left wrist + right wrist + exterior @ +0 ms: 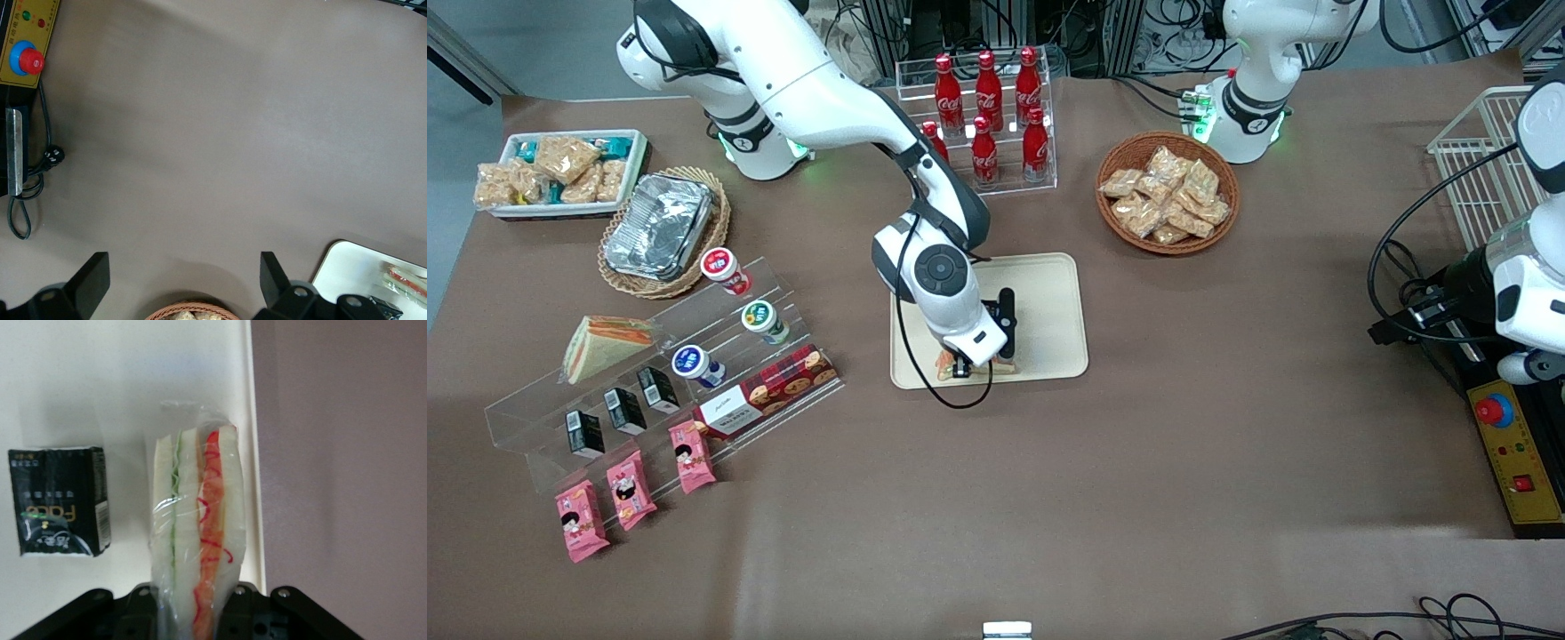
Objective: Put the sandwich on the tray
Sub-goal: 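Lower the sandwich onto the tray beside the black box, then open the right gripper and lift it away from the sandwich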
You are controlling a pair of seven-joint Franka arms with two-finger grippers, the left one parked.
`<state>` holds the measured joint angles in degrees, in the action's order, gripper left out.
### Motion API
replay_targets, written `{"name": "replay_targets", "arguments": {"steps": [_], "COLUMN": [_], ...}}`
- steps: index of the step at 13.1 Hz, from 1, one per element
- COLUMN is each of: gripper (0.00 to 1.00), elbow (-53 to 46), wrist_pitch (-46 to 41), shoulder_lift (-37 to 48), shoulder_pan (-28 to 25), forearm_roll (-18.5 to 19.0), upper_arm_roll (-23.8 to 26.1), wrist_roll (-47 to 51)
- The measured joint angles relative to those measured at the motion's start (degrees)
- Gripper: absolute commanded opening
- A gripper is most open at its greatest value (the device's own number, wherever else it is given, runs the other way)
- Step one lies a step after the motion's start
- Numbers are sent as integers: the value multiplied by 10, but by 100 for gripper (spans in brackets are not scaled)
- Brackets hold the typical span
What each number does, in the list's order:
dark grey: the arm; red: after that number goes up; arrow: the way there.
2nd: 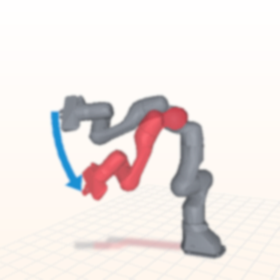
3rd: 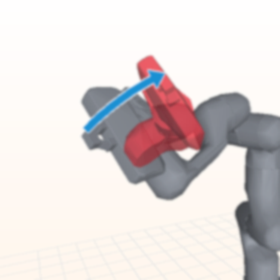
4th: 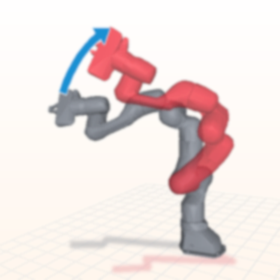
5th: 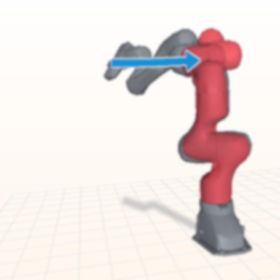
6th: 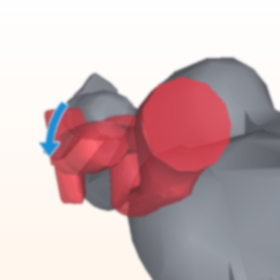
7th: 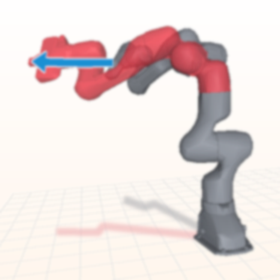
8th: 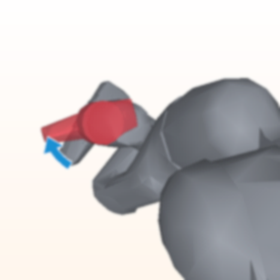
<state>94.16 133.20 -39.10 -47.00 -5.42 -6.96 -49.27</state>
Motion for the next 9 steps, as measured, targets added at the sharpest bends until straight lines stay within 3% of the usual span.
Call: {"name": "replay_targets", "arguments": {"steps": [9], "gripper": [99], "elbow": [-6], "wrist_pitch": [1], "shoulder_lift": [16], "shoulder_pan": [18], "forearm_roll": [0], "upper_arm_roll": [-15], "wrist_roll": [6]}}
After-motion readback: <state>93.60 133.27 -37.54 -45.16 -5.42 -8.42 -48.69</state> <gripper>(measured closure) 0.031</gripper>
